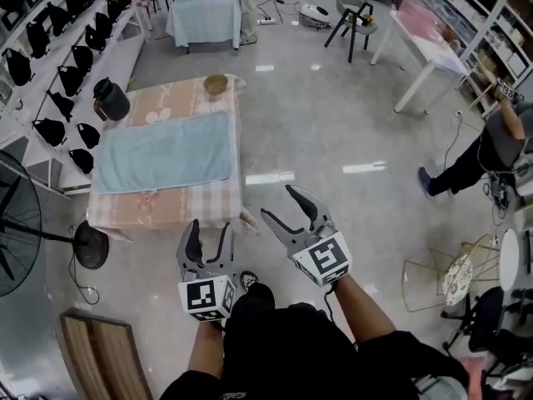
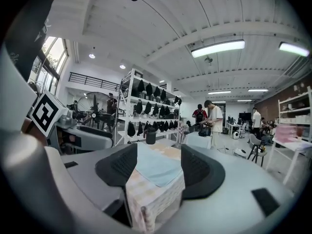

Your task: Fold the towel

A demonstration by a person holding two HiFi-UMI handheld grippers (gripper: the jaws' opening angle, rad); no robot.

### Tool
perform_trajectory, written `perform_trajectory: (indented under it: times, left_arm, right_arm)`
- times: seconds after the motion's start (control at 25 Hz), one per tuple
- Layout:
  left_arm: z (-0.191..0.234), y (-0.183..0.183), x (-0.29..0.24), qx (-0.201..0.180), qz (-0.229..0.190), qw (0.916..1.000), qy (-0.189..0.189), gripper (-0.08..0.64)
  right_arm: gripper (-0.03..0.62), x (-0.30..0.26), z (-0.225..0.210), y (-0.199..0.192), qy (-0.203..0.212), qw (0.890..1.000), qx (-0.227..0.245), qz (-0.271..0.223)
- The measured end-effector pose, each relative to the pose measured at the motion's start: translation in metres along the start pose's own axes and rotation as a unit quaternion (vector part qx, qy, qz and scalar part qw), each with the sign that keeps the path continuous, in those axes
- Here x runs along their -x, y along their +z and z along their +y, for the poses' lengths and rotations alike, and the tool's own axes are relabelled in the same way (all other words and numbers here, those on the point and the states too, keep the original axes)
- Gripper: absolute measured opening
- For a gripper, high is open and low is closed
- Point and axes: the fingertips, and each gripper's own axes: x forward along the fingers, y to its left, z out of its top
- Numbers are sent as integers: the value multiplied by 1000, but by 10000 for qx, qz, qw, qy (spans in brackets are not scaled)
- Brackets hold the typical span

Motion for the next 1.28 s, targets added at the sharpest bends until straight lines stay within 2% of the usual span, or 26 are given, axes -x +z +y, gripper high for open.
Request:
perform_trajectory:
  times: [0.28, 0.6, 0.72, 0.84, 1.12, 1.28]
  left_arm:
    - [58, -6, -67, 2, 254, 9995, -177, 268]
    - [95, -18, -136, 139, 549, 9983, -101, 268]
    - [110, -24, -169, 165, 623, 9979, 28, 268]
    - [133, -30, -203, 300, 715, 9964, 335, 268]
    - [161, -66, -284, 649, 1362, 9859, 722, 268]
    - [157, -112, -303, 1012, 1915, 9724, 867, 268]
  right_arm:
    - [262, -89, -17, -13, -14, 9995, 4, 317]
    - [262, -171, -59, -25, 144, 9987, -113, 466]
    - [262, -208, -80, -34, 298, 9981, -169, 504]
    - [262, -246, -101, -45, 559, 9964, -196, 601]
    - [262, -337, -158, -87, 1200, 9858, -255, 1145]
    - [262, -375, -173, -123, 1663, 9738, -200, 1540]
